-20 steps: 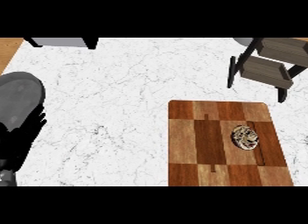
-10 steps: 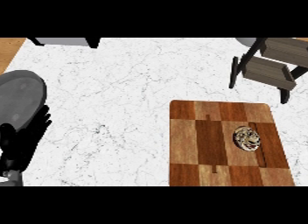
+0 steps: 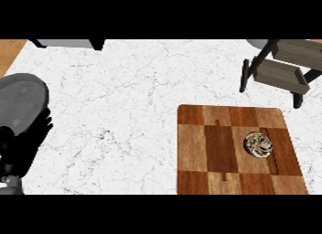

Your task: Pick the squash from the cutting board and place it in the tiered basket

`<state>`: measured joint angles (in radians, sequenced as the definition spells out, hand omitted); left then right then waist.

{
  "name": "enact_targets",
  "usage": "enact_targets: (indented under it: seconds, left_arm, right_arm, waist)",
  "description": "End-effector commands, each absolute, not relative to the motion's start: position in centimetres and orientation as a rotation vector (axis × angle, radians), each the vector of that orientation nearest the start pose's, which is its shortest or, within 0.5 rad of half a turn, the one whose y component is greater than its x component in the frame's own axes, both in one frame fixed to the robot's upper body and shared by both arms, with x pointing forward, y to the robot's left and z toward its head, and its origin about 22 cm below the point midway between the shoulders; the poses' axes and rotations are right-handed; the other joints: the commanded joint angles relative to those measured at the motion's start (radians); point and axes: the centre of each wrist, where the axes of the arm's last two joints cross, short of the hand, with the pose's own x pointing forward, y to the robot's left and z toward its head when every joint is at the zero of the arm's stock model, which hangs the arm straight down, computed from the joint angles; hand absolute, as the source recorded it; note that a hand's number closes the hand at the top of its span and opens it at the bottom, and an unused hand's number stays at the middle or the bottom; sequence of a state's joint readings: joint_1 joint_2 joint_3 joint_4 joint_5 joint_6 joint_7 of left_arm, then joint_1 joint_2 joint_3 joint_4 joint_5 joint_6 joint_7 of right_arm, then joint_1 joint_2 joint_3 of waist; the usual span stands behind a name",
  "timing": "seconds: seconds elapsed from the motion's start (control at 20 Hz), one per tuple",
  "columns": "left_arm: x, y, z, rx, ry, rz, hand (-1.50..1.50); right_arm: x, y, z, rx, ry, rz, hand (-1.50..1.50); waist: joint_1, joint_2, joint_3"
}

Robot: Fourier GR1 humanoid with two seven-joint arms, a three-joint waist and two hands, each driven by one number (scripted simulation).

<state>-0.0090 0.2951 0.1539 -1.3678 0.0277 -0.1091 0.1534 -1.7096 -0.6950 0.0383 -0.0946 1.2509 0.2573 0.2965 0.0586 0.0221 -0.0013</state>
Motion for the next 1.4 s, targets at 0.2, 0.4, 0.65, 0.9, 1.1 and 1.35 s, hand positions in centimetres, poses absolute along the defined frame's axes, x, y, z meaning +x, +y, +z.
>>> enact_targets:
  seconds: [0.2, 0.4, 0.65, 0.9, 1.1, 1.35]
  left_arm:
    - [23.9, 34.3, -1.6, 0.252, -1.229, -0.109, 0.00]
    - [23.2, 34.8, -1.3, 0.253, -1.220, -0.117, 0.00]
    - [23.9, 34.9, -1.6, 0.261, -1.230, -0.100, 0.00]
    - [22.0, 34.7, -2.1, 0.241, -1.207, -0.115, 0.00]
    - [22.4, 34.8, -1.7, 0.259, -1.202, -0.068, 0.00]
    - [22.2, 35.3, -1.6, 0.286, -1.196, -0.061, 0.00]
  right_arm:
    - [44.4, -32.7, 39.8, -1.432, -0.744, 0.699, -1.50]
    - [44.2, -32.5, 40.3, -1.438, -0.896, 0.627, -1.50]
    - [42.0, -33.0, 45.0, -1.484, -1.121, 0.358, -1.50]
    - [39.5, -35.7, 47.8, -1.388, -1.082, 0.103, -1.50]
    - [36.8, -39.0, 49.5, -1.226, -1.142, -0.083, -1.50]
    - [34.0, -43.9, 48.8, -1.080, -1.342, -0.258, -1.50]
  waist:
    - [0.000, 0.003, 0.001]
    - [0.001, -0.001, 0.001]
    - [-0.012, -0.002, 0.001]
    - [-0.018, -0.015, 0.001]
    - [-0.038, -0.022, 0.002]
    - [-0.065, -0.028, 0.003]
